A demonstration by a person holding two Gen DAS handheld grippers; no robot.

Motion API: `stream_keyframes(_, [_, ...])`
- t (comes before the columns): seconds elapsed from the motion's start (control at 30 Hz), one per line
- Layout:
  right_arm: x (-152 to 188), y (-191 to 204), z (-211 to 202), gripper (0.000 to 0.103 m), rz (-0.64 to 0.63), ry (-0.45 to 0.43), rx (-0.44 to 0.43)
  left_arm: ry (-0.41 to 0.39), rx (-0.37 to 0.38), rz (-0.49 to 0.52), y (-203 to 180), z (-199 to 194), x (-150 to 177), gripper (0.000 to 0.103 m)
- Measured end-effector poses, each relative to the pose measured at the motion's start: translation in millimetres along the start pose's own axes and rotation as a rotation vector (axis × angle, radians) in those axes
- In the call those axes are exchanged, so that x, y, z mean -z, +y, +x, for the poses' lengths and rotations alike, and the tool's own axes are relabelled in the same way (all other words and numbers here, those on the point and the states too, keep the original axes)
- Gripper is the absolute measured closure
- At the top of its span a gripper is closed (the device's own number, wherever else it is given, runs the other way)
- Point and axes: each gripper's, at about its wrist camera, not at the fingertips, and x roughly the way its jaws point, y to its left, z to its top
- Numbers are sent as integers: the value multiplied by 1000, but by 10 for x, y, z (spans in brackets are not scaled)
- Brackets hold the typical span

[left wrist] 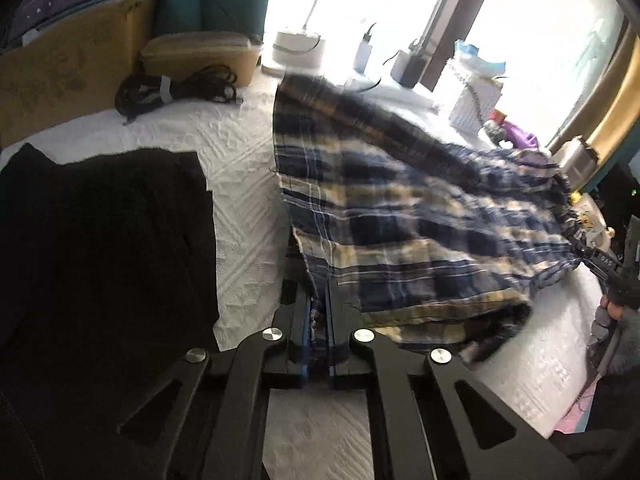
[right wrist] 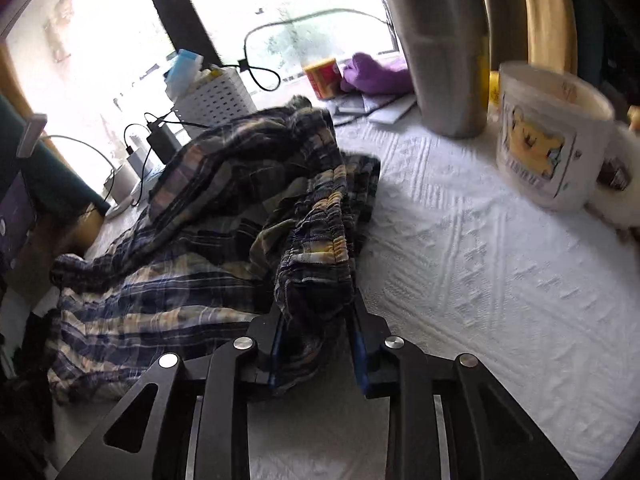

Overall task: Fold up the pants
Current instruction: 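Open both grippers and release the folded plaid pants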

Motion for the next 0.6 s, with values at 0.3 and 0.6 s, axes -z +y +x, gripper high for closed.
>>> stream_keyframes(0.3, [47, 22, -549, 76, -80, -65, 55, -25, 53, 34, -87, -327, 94, 100])
stream_keyframes(0.6, [422, -155, -849, 76, -57, -62, 105, 28, 68, 44, -4, -358, 335, 100])
